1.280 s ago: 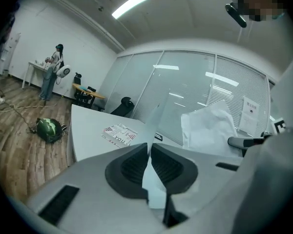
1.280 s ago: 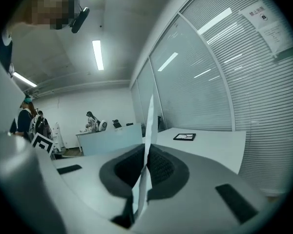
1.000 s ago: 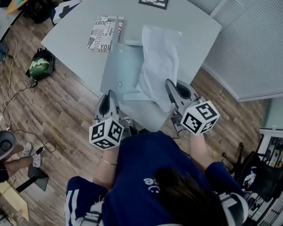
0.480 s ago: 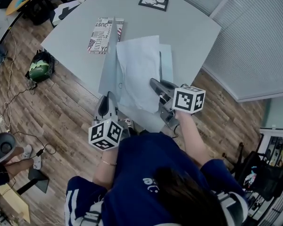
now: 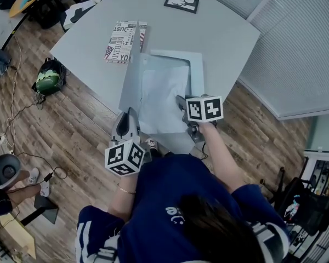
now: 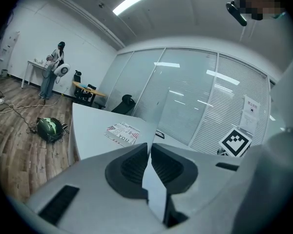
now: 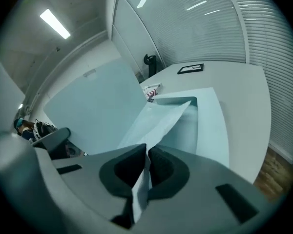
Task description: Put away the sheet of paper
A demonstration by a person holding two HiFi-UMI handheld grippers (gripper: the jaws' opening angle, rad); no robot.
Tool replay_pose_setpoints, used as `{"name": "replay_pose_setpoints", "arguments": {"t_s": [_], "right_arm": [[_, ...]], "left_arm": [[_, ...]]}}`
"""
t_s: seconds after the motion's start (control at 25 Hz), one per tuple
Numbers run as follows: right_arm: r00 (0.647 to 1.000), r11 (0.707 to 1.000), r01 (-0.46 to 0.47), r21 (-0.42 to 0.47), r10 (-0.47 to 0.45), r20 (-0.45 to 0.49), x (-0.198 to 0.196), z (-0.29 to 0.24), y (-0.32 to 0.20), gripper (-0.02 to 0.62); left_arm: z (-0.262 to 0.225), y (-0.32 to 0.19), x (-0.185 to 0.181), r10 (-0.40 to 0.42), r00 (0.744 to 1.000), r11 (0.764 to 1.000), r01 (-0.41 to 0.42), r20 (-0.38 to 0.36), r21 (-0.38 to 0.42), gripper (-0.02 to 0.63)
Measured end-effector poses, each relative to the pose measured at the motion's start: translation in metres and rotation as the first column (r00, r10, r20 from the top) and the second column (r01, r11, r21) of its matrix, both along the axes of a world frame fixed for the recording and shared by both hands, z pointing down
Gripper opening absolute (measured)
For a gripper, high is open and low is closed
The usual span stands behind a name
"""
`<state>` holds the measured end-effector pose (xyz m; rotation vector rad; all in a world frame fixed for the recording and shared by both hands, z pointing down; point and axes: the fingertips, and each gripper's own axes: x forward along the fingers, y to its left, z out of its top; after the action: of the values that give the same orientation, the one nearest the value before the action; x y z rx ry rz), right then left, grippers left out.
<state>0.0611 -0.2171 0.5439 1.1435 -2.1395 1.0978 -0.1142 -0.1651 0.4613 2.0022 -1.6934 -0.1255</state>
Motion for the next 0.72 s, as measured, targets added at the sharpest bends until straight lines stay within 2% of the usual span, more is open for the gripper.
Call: {"name": "replay_pose_setpoints", "arguments": {"t_s": [0.36, 0.72], "right_arm": [[0.984, 0.999, -0.017, -0.049, 0.008, -0.177, 0.011, 0.029, -0.022, 0.012], [0.971, 0.987, -0.151, -0.047, 0.139, -0.196, 0.028, 0.036, -0.053, 0.012]], "left_arm": [[0.000, 0.001, 0.003, 0.015, 0.999, 1.000, -0.015, 0.031, 0.001, 0.026], [0.000, 0.002, 0.007, 0.037, 0.998, 0.999, -0.038, 0.054, 0.007, 0.026]]}}
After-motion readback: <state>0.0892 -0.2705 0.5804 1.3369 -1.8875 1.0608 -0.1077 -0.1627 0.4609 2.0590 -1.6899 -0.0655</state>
